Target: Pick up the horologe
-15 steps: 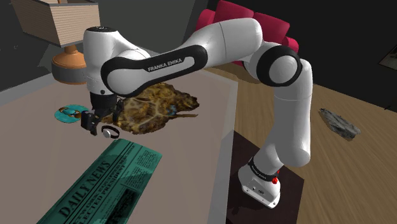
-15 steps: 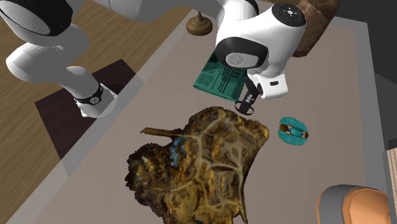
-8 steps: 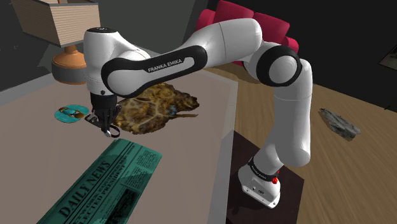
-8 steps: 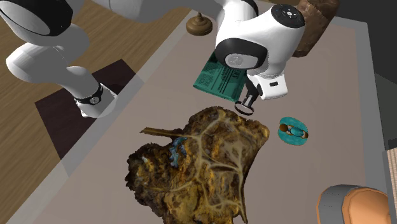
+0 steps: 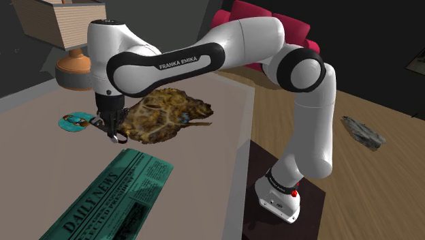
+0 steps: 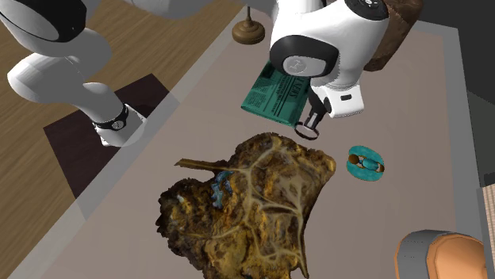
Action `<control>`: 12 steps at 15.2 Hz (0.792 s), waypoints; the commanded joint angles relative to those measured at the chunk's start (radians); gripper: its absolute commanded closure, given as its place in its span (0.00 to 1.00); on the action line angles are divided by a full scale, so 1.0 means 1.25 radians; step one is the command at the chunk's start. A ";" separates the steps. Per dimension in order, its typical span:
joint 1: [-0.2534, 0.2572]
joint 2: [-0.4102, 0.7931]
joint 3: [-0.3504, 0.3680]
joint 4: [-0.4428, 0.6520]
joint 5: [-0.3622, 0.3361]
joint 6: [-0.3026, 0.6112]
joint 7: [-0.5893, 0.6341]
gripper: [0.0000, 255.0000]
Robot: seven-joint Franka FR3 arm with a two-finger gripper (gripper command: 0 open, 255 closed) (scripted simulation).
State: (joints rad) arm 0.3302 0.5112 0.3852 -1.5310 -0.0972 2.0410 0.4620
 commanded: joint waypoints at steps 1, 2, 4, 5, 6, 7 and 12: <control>-0.001 -0.008 0.002 0.008 0.003 -0.017 0.000 1.00; -0.001 -0.011 0.003 0.015 0.004 -0.026 -0.001 1.00; -0.001 -0.017 0.004 0.028 0.006 -0.044 -0.001 1.00; -0.001 -0.020 0.005 0.035 0.007 -0.054 -0.001 1.00; -0.001 -0.022 0.005 0.042 0.008 -0.063 -0.001 1.00; -0.001 -0.025 0.006 0.049 0.009 -0.073 -0.001 1.00; 0.000 -0.031 0.008 0.074 0.011 -0.103 -0.001 1.00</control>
